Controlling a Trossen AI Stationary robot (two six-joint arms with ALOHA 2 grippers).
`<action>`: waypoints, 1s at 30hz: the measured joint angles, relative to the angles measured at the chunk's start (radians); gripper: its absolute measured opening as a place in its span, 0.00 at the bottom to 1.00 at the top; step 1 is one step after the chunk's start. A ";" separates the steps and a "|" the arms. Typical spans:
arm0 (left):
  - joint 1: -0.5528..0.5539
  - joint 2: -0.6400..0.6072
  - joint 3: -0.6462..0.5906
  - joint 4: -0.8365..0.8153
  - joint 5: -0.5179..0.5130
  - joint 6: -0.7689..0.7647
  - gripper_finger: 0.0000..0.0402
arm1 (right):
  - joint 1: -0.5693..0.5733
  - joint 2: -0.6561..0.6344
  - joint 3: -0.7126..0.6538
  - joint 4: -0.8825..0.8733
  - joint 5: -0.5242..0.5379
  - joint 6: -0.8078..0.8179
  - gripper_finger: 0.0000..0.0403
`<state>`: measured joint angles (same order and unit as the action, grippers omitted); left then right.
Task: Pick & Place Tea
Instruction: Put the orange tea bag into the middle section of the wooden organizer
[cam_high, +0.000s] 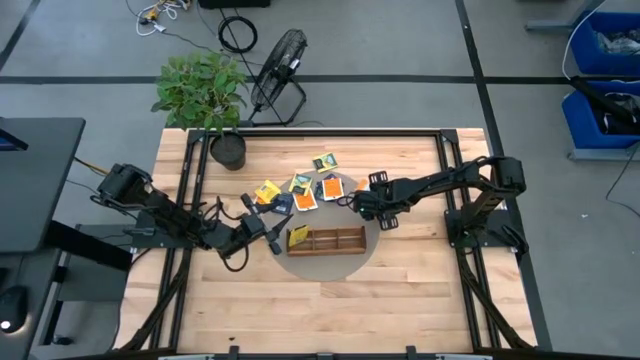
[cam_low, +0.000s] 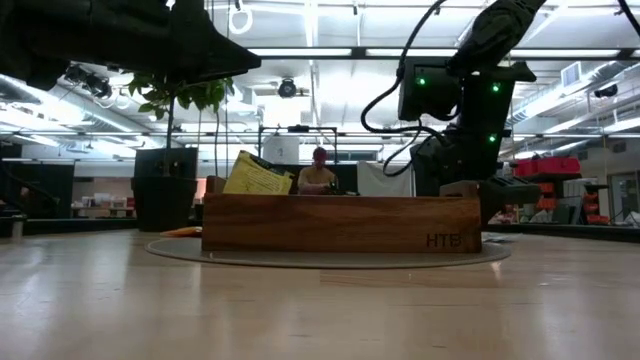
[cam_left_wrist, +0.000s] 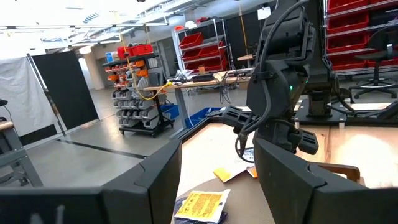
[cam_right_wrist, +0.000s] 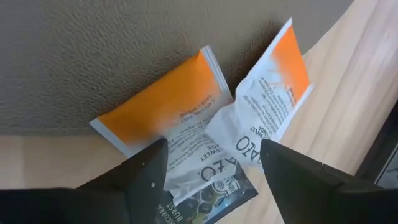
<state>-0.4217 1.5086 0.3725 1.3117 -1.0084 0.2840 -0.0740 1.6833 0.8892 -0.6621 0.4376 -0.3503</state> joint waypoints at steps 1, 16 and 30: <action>0.000 0.000 0.000 0.000 0.000 0.000 0.51 | 0.002 0.000 0.008 -0.002 0.004 0.001 0.66; 0.004 0.000 0.000 0.000 0.025 -0.004 0.51 | -0.036 0.000 0.038 0.046 -0.065 -0.012 0.53; 0.004 0.000 0.000 0.000 0.026 -0.004 0.51 | -0.124 0.000 0.038 0.062 -0.193 -0.059 0.52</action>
<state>-0.4174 1.5089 0.3725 1.3117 -0.9825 0.2798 -0.1980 1.6833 0.9268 -0.5997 0.2450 -0.4091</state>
